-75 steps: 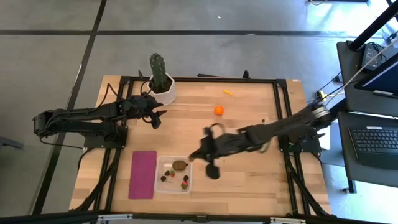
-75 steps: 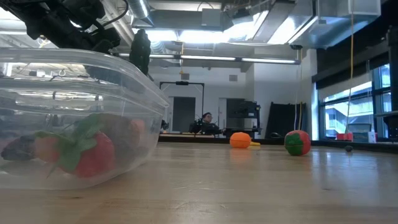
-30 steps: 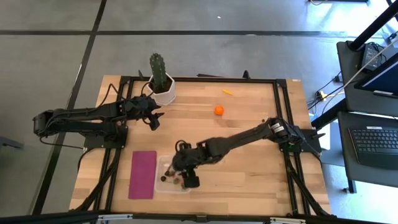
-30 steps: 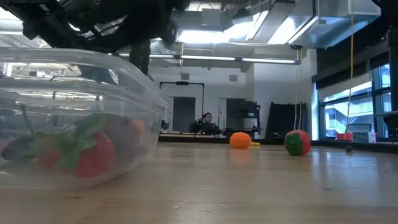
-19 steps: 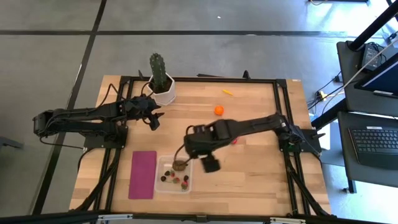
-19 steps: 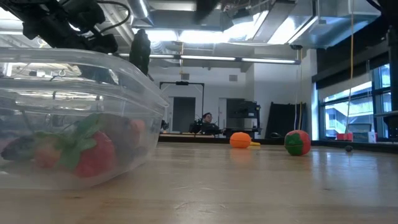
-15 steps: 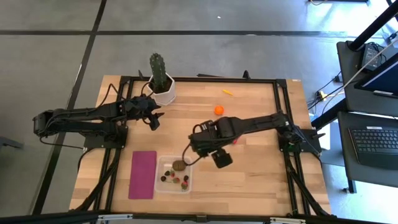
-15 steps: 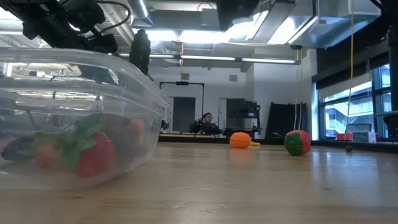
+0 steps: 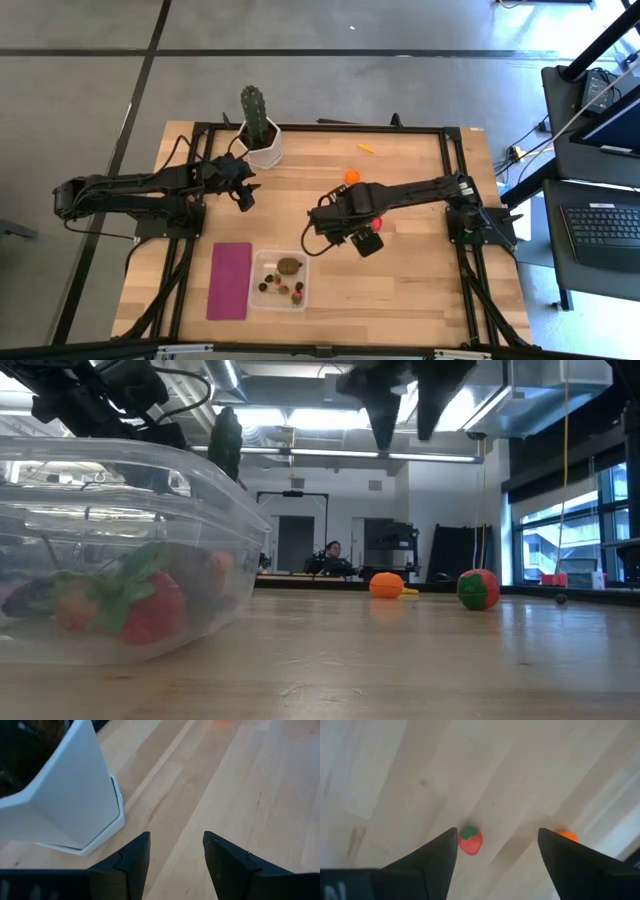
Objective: Pick and placing Produce into tupperware
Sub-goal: Put the strawberry into the transparent bin
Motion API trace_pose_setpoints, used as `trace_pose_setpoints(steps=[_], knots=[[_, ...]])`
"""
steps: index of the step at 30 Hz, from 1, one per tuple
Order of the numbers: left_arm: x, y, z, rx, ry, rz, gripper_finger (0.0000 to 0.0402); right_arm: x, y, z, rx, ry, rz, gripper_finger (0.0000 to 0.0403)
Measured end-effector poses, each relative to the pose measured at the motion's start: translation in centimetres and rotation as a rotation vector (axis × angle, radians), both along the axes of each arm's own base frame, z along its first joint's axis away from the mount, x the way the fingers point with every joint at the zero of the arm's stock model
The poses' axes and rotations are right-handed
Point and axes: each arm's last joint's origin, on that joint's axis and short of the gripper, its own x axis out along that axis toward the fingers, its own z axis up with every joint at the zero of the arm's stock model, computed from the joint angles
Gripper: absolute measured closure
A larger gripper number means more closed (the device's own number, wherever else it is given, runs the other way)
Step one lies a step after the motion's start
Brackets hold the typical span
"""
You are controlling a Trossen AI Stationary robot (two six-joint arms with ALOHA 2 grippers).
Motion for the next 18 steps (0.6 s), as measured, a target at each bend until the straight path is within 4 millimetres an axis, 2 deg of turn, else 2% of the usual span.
trace_pose_setpoints(steps=[6, 12, 18], knots=[[0.0, 0.0, 0.0, 0.003, 0.001, -0.003, 0.0225, -0.5, -1.1, -3.6, -0.014, 0.156, 0.025, 0.0129], [0.0, 0.0, 0.0, 0.017, 0.011, -0.019, 0.0225, -2.0, -1.7, -7.7, -0.013, 0.332, 0.063, 0.0129], [0.0, 0.0, 0.0, 0.037, 0.024, -0.039, 0.0225, -2.5, -2.4, -10.7, -0.003, 0.299, 0.049, 0.0129]])
